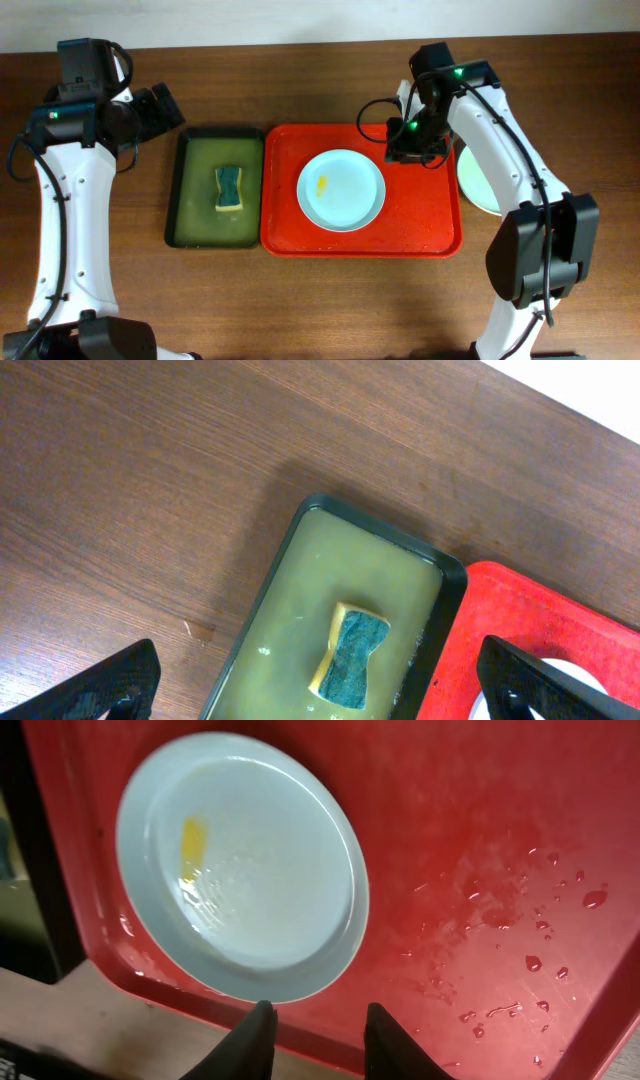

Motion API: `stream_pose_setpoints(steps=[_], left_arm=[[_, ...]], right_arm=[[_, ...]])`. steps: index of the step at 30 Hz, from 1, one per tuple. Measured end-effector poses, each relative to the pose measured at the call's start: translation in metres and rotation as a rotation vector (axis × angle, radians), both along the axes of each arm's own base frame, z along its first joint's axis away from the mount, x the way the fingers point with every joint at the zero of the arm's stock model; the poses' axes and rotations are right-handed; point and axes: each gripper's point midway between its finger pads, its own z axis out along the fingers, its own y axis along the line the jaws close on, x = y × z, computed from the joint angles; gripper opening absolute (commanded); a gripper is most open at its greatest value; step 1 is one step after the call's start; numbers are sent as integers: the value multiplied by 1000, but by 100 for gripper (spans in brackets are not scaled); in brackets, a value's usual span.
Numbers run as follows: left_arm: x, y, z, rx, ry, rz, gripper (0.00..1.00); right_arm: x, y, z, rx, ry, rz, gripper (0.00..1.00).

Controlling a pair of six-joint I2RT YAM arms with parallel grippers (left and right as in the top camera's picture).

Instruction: Clean dirty plates on tray and stack at the side

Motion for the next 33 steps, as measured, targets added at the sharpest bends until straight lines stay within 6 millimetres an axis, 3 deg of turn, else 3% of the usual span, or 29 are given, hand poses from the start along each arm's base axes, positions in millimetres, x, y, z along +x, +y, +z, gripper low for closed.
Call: stream_pose_setpoints(steps=[2,5,8,10,11,13,15,16,18,21,26,29,33], left_arm=[[0,0,0,0,0,0,99],[0,0,0,0,2,0,99],[0,-3,0,-16,0,-10,99],[-18,-19,-11,-92,82,-47,99],[-40,-26,-22,-127,182,-56,99],[-56,-35,-34,-147,258,-68,100],[-73,-38,-60,-140,362,-69,99],[-73,-38,-62,-136,366,-67,100],[-69,-37,-61,-132,353,-67,87],[-69,-47,-61,-120,354,-105,84],[-64,-72,-61,-53,339,-187,78],[-62,-72,-60,-40,331,-191,79],[-58,-72,-66,-28,340,-208,80]], right_arm=[[4,-1,-19,-5,-21,6,34],[-8,-4,-70,-15,12,-41,36],[-22,-8,-94,-23,62,-102,35],[-17,-4,-95,-16,43,-114,35],[-13,5,-94,-8,15,-99,31],[-8,17,-94,-3,-19,-84,28],[-10,24,-94,-27,-27,-74,29],[-9,24,-95,-30,-31,-75,29],[4,20,-94,-57,-87,-91,25],[9,16,-95,-82,-108,-110,25],[-8,9,-98,-115,-25,-152,16],[-14,7,-99,-125,1,-156,11],[-21,5,-105,-132,18,-153,18]])
